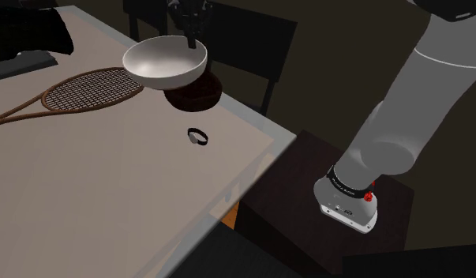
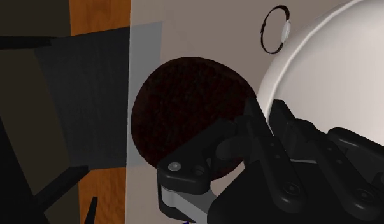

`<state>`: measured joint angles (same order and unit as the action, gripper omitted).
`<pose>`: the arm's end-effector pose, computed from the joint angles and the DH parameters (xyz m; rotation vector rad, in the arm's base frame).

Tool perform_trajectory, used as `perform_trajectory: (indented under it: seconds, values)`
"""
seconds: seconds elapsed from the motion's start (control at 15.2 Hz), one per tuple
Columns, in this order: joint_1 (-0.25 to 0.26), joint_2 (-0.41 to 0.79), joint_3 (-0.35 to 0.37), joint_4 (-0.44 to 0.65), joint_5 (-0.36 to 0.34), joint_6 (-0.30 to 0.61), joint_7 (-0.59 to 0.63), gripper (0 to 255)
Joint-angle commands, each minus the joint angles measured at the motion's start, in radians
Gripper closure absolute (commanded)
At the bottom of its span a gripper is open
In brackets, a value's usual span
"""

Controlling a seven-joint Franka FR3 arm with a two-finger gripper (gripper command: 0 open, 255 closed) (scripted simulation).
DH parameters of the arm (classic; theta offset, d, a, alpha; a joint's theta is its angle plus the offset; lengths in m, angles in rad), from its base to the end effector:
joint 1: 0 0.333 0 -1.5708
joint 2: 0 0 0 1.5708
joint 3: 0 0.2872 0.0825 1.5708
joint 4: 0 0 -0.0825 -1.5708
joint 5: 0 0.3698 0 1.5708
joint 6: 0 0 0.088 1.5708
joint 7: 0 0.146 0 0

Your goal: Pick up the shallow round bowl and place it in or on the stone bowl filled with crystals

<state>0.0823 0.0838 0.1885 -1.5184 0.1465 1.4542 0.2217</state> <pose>0.5188 0.1640 0.5286 -3.0065 -0.0842 0.2738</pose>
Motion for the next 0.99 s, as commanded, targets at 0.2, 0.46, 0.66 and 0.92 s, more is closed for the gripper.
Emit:
perform_trajectory:
  seconds: [0.2,0.46,0.66,0.92]
  values:
    - [-0.053,0.091,-0.044,0.144,-0.023,-0.068,-0.093,255]
    - [-0.094,0.192,-0.074,0.303,-0.040,-0.136,-0.161,255]
    - [-0.120,0.261,-0.089,0.401,-0.049,-0.170,-0.201,255]
    - [-0.122,0.233,-0.090,0.303,-0.049,-0.101,-0.210,255]
